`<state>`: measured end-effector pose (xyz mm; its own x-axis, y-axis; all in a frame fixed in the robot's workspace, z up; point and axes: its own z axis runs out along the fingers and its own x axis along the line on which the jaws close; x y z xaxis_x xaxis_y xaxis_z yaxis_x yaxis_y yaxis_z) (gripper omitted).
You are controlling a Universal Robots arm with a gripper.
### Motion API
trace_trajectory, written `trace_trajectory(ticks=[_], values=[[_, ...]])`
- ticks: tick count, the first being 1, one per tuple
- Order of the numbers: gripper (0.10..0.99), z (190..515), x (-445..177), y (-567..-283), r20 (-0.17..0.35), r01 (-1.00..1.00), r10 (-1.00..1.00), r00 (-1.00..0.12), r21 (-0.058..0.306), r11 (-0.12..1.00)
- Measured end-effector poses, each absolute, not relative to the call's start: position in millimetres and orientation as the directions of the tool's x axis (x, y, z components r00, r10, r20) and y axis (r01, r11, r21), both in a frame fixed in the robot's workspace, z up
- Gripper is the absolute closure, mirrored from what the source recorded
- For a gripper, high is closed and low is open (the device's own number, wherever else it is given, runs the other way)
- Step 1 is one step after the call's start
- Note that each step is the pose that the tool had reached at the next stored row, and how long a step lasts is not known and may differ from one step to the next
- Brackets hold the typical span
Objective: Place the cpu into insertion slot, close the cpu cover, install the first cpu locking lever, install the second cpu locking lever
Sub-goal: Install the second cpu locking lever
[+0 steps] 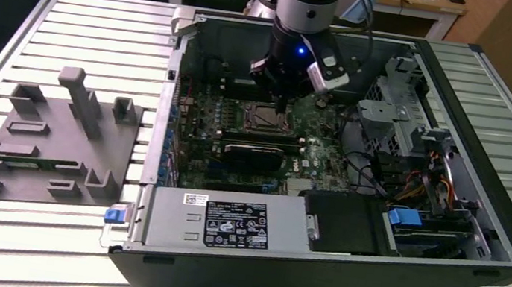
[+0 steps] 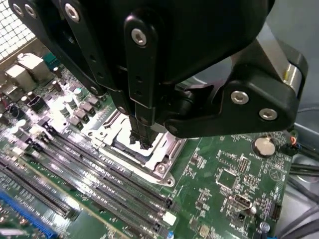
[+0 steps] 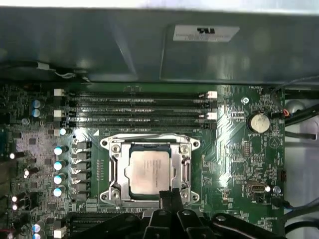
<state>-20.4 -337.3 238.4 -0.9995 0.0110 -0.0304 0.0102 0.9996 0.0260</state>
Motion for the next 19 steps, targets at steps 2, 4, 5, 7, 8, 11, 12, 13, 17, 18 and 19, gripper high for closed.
trace_trajectory(ticks=[2, 4, 5, 7, 8, 11, 12, 13, 17, 18, 19], values=[[0.98, 238, -20, -341, -0.03, 0.01, 0.011, -0.999, 0.028, 1.0], [0.98, 237, -20, -345, -0.03, 0.01, 0.011, -0.999, 0.03, 1.0], [0.98, 236, -20, -347, -0.03, 0.01, 0.011, -0.999, 0.03, 1.0], [0.98, 236, -20, -349, -0.03, 0.01, 0.011, -0.999, 0.031, 0.999], [0.98, 235, -20, -351, -0.03, 0.01, 0.011, -0.999, 0.031, 0.999], [0.98, 235, -20, -356, -0.03, 0.01, 0.011, -0.999, 0.031, 0.999], [0.98, 235, -20, -357, -0.03, 0.01, 0.011, -0.999, 0.032, 0.999], [0.98, 235, -21, -359, -0.03, 0.01, 0.011, -0.999, 0.032, 0.999], [0.98, 235, -26, -363, -0.03, 0.01, 0.011, -0.999, 0.032, 0.999], [0.98, 235, -28, -363, -0.03, 0.01, 0.011, -0.999, 0.032, 0.999], [0.98, 235, -31, -364, -0.03, 0.01, 0.011, -0.999, 0.033, 0.999]])
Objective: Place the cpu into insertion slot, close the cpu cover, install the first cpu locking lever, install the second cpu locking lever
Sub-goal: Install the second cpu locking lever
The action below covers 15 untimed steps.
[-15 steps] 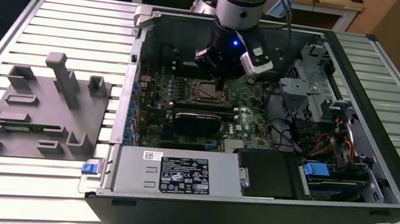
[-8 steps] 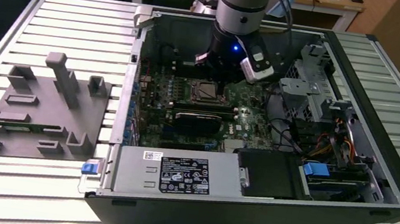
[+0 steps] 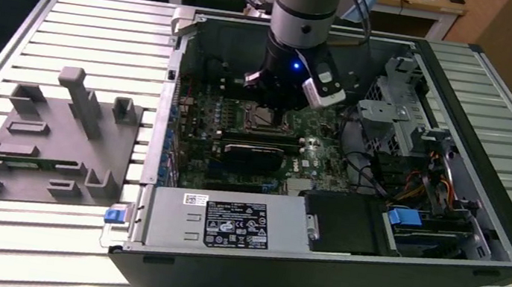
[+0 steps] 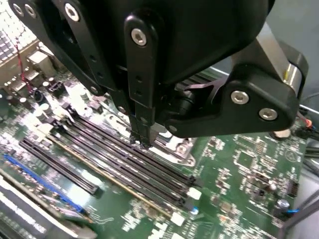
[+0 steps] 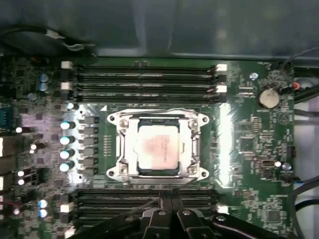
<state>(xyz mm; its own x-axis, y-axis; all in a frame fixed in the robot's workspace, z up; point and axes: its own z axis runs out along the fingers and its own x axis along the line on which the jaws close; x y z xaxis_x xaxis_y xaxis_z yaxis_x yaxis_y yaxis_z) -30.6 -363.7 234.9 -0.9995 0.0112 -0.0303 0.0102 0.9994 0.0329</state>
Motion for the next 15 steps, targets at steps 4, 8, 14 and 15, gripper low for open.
trace_trajectory(ticks=[4, 8, 14, 15], values=[[0.98, 235, -40, -366, -0.03, 0.01, 0.011, -0.999, 0.034, 0.999], [0.98, 235, -51, -366, -0.03, 0.01, 0.011, -0.999, 0.035, 0.999], [0.98, 227, -54, -366, -0.03, 0.01, 0.011, -0.999, 0.038, 0.999], [0.98, 226, -55, -366, -0.03, 0.01, 0.011, -0.999, 0.038, 0.999]])
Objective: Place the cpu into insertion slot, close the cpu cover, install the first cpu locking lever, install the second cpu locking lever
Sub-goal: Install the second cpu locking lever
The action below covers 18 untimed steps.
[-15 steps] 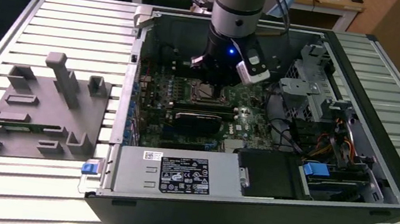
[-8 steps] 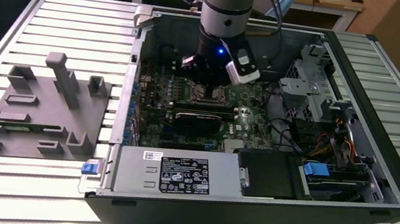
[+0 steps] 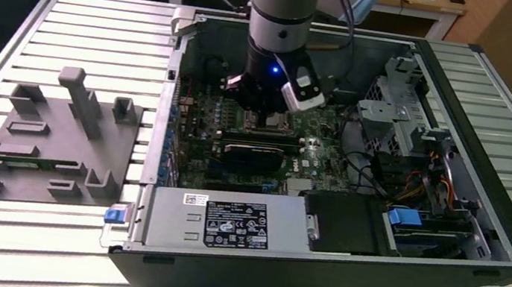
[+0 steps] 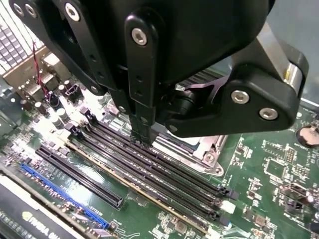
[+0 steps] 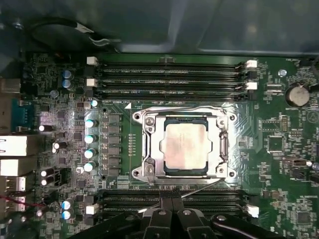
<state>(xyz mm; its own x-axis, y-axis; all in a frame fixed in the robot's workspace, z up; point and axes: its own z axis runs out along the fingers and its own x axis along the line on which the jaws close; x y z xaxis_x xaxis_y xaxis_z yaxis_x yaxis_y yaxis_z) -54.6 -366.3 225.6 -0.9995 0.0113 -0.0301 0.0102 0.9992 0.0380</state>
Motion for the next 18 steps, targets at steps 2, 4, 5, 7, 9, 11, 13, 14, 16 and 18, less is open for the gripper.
trace_trajectory(ticks=[2, 4, 5, 7, 9, 11, 13, 14, 16, 18], values=[[0.98, 222, -55, -366, -0.03, 0.01, 0.011, -0.999, 0.038, 0.999], [0.98, 218, -56, -366, -0.03, 0.01, 0.011, -0.999, 0.039, 0.999], [0.98, 217, -56, -366, -0.03, 0.01, 0.011, -0.999, 0.039, 0.999], [0.98, 216, -57, -367, -0.03, 0.01, 0.011, -0.999, 0.048, 0.999], [0.98, 215, -58, -369, -0.029, 0.01, 0.012, -0.999, 0.076, 0.997], [0.98, 215, -60, -371, -0.029, 0.01, 0.013, -0.999, 0.094, 0.996], [0.98, 215, -63, -373, -0.029, 0.01, 0.013, -0.999, 0.101, 0.995], [0.98, 215, -64, -374, -0.029, 0.01, 0.013, -0.999, 0.103, 0.995], [0.98, 215, -66, -377, -0.029, 0.01, 0.013, -0.999, 0.109, 0.994], [0.98, 215, -67, -379, -0.029, 0.01, 0.014, -0.999, 0.115, 0.993]])
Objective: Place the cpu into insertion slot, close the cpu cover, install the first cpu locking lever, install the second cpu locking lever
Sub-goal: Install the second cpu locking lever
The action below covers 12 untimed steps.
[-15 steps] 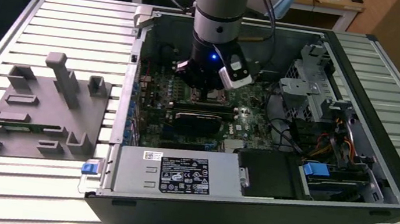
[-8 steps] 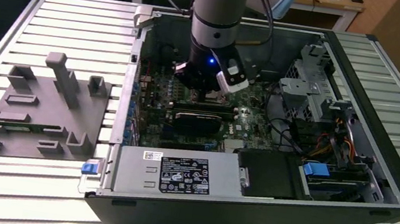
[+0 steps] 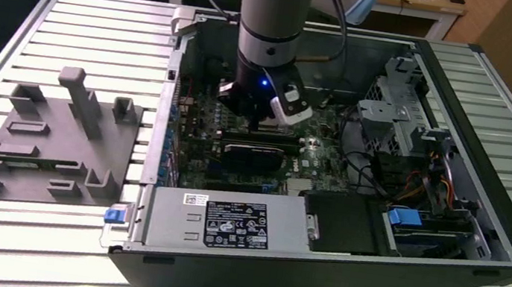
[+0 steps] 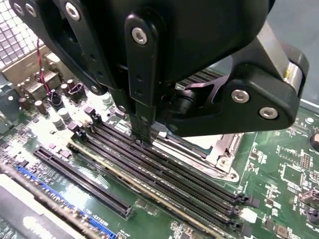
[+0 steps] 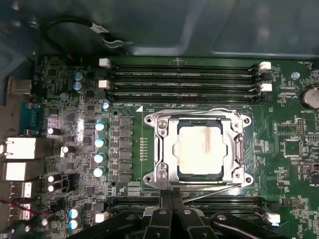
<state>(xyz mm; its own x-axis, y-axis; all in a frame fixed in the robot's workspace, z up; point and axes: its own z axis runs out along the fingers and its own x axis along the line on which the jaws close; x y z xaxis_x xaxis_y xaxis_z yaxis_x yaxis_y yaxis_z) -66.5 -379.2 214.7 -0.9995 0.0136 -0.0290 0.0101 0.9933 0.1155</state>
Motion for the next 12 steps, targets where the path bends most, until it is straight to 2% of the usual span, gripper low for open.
trace_trajectory(ticks=[8, 12], values=[[0.98, 212, -67, -389, -0.029, 0.01, 0.015, -0.999, 0.147, 0.989], [0.98, 212, -70, -393, -0.029, 0.01, 0.015, -0.999, 0.175, 0.984]])
